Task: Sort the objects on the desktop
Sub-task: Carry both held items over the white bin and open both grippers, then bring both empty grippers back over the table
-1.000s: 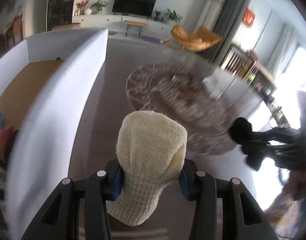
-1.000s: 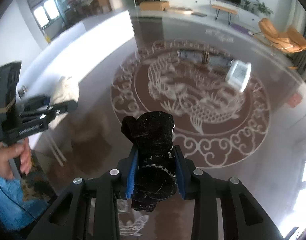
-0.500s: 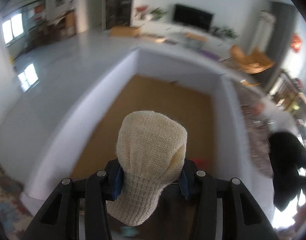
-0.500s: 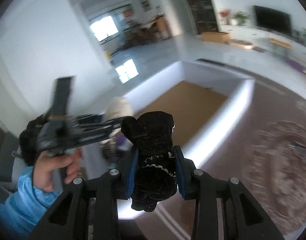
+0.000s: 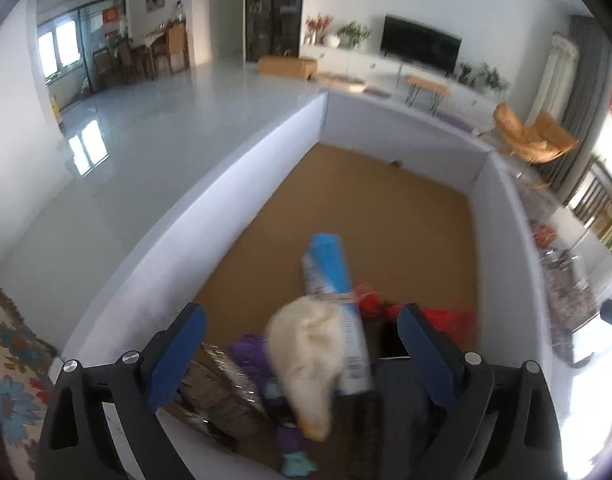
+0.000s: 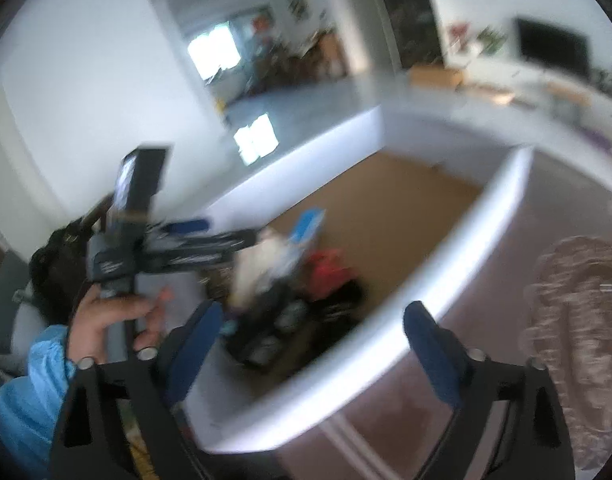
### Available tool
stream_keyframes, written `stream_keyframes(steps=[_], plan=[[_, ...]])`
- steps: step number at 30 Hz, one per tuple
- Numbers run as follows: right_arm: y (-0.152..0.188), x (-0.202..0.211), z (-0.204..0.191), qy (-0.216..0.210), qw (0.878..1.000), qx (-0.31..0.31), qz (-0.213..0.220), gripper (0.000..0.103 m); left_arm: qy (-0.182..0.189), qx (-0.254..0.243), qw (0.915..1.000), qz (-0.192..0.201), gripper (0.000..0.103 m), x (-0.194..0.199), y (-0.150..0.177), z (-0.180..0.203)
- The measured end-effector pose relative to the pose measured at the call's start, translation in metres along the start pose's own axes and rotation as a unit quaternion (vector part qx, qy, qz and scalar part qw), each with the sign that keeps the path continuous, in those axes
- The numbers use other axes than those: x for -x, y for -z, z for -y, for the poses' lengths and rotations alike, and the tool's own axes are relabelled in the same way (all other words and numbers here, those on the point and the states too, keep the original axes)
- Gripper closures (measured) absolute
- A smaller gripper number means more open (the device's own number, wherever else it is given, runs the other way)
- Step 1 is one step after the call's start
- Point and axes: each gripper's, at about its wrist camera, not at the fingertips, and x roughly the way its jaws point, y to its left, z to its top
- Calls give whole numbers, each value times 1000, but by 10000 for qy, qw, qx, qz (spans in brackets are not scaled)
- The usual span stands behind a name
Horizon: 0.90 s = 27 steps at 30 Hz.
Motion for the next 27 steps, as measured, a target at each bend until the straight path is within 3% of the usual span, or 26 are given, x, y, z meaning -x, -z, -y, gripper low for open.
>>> stream_keyframes(steps=[4, 5, 8, 12, 14, 19, 22, 27], plan=[[56, 21, 81, 1353, 9907, -142, -19, 0, 528, -312, 9971, 460, 5, 40, 7, 43], [78, 25, 109, 1848, 9822, -256, -230, 0, 690, -437, 9952, 542, 5, 50, 10, 58], [134, 44, 177, 2656, 9582, -852, -630, 0, 1275, -892, 9854, 697, 5, 80, 19, 111], [177, 81, 234, 3293, 9288, -1533, -733, 0, 2012, -1527, 9655, 637, 0, 101, 45, 193], [188, 91, 251, 3414, 9209, -1735, -724, 0, 2253, -1850, 9561, 311, 0, 85, 63, 238], [194, 110, 263, 3421, 9161, -2014, -553, 0, 2177, -2235, 9480, -628, 0, 7, 106, 317], [194, 110, 260, 3446, 9156, -2001, -536, 0, 1974, -2304, 9491, -846, 0, -21, 121, 338], [196, 105, 265, 3465, 9143, -2031, -520, 0, 1688, -2309, 9548, -814, 0, -50, 119, 359]])
